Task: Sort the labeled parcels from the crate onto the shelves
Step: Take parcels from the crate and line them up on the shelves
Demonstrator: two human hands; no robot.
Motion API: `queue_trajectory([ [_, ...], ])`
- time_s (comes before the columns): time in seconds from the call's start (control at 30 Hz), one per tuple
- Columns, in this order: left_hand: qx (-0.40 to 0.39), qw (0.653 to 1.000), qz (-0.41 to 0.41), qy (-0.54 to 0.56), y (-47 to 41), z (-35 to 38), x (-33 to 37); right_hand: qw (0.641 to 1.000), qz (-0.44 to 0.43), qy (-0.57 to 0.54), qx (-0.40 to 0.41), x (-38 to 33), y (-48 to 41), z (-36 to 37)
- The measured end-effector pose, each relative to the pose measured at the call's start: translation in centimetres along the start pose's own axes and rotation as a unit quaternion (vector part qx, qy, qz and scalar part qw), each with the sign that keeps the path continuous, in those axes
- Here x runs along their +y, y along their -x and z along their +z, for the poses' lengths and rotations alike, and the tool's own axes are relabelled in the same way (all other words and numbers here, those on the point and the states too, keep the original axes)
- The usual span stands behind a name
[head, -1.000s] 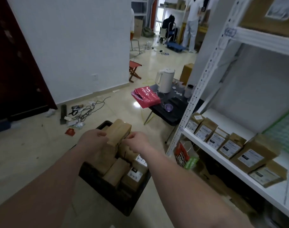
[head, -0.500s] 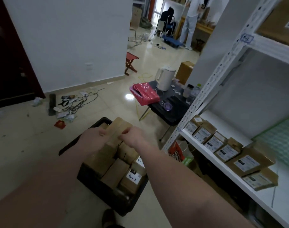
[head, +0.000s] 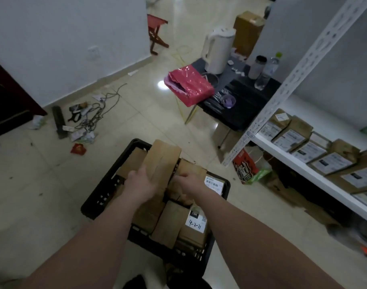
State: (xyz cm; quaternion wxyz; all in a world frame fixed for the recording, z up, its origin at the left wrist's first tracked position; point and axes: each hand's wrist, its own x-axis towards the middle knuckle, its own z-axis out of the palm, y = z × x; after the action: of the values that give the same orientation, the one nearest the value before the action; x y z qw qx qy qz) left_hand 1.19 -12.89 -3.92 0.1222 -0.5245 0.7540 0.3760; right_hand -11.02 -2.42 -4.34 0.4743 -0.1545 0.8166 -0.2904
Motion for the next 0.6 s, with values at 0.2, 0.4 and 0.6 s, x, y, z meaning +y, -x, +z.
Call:
queue_trajectory([
  [0.2,-0.036,0.997,-0.03,-0.059,-4.2,3.4,-0.3,0.992,0.069,-0.103,-0.015,0.5,-1.8,1.2],
  [0.4,-0.022,0.994,-0.014,-0.109,-5.9,4.9,-2.2,0.982,0.087,-0.162,-0.047,0.5,-2.5,3.8],
  [0.6,0.038,0.999,-0.002,-0.034,-5.2,0.7,-2.6,0.973,0.049,-0.221,-0.042,-1.7,-0.8,5.1],
])
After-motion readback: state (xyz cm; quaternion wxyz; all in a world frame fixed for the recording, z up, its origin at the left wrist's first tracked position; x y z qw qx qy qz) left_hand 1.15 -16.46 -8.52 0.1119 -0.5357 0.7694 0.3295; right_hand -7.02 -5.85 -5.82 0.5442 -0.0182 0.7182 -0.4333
